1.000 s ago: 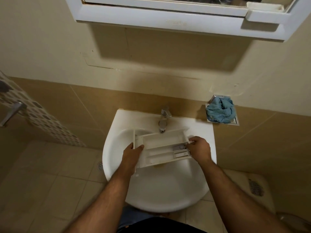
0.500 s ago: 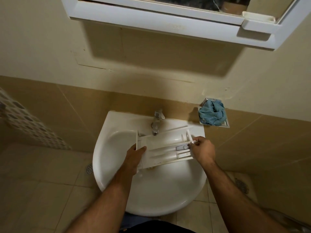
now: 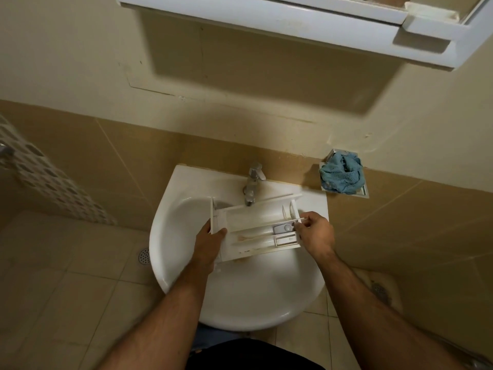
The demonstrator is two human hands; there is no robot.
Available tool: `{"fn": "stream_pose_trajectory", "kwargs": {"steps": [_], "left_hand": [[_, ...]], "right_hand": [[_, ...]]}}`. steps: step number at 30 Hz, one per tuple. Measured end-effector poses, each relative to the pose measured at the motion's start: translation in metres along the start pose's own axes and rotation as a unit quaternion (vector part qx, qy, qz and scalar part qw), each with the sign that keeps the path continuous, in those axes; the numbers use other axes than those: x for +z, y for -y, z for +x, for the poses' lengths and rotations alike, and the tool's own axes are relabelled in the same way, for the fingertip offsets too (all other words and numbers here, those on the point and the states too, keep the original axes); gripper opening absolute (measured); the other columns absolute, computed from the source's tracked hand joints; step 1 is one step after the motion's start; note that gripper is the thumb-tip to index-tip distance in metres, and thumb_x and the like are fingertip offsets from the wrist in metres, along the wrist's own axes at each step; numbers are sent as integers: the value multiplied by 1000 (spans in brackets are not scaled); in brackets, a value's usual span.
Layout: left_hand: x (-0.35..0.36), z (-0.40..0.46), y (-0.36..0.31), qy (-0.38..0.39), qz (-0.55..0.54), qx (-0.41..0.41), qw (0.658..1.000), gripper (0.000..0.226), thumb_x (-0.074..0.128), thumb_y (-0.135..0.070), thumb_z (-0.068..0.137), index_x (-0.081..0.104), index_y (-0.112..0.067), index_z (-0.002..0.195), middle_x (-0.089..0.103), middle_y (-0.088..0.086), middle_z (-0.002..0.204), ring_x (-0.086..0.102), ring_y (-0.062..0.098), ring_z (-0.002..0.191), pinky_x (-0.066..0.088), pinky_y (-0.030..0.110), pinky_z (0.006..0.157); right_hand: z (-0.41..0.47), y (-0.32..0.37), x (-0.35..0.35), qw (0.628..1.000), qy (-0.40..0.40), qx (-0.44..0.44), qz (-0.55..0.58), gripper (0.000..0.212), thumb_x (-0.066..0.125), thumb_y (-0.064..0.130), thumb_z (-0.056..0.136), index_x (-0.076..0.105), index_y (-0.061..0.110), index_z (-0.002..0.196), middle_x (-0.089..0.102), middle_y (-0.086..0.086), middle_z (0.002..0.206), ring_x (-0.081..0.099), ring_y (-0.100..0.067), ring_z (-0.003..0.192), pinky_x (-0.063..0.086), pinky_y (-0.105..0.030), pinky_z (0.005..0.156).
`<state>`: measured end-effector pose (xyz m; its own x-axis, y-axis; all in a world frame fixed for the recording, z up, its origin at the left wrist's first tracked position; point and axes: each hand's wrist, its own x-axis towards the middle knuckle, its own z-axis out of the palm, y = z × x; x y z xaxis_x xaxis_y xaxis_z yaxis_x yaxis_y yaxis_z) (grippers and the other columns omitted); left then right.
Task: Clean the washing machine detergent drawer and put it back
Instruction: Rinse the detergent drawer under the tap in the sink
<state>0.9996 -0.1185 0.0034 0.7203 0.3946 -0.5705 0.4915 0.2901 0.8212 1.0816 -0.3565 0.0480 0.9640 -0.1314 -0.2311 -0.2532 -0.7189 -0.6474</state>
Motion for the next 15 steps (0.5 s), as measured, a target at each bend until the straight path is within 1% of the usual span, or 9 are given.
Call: {"fn": "stream_pose_trajectory", "kwargs": {"steps": [1,3,5,7,8,10,11,13,15], "left_hand": [[-1,-1,0,-3,2,9,1000,45,61,-9,94,54,-16,138,64,4,119,60,24,104,51,38,90],[-2,-3,0,-12,8,26,1000,46,61,-9,94,54,-16,138,64,6,121,61,25,107,51,38,92],[-5,-6,-3,-26,27,44,998,47,61,-11,93,52,-16,139,63,5,123,60,25,110,50,37,92],[-8,-9,-7,-39,56,61,996,51,61,-13,94,49,-16,143,61,5,127,58,25,113,49,40,99],[-11,-11,-9,-43,71,70,994,52,61,-14,94,48,-16,144,61,6,130,58,26,115,48,44,103],[-17,-12,-12,-48,102,80,990,53,60,-17,95,45,-16,146,58,9,135,56,28,121,45,49,106],[-20,-12,-14,-50,115,80,989,54,60,-18,95,44,-15,147,56,10,138,54,30,124,44,50,107],[-26,-12,-16,-53,126,71,988,57,59,-20,95,40,-13,149,51,11,144,50,31,130,41,50,110],[-29,-13,-18,-55,120,62,989,57,59,-21,96,40,-13,149,51,11,145,49,31,131,40,49,110]], "right_hand": [[0,-1,1,1000,8,2,-2,14,68,18,87,69,13,100,72,-4,83,67,-26,82,56,-39,77],[0,-2,5,1000,19,11,1,16,68,18,87,68,14,102,72,-5,84,67,-27,83,57,-41,79],[-1,-3,10,999,27,21,11,19,68,18,87,68,15,106,72,-3,87,67,-26,85,56,-40,82],[-2,-4,17,999,37,22,8,21,66,17,87,68,16,107,72,-3,90,66,-25,88,55,-37,84],[-4,-4,21,999,46,22,10,19,66,17,87,69,16,106,71,-2,89,66,-25,87,56,-38,84],[-7,-4,29,997,65,26,29,12,66,13,86,68,18,98,71,-4,86,67,-27,84,57,-43,83],[-9,-4,33,996,72,27,36,11,65,11,86,66,20,93,71,-5,86,68,-28,84,57,-45,82],[-11,-3,37,996,78,19,37,16,64,10,87,62,26,85,71,-4,86,68,-27,82,58,-46,81],[-10,-1,38,996,76,8,37,14,64,13,88,62,26,86,72,-5,89,68,-25,81,58,-44,81]]}}
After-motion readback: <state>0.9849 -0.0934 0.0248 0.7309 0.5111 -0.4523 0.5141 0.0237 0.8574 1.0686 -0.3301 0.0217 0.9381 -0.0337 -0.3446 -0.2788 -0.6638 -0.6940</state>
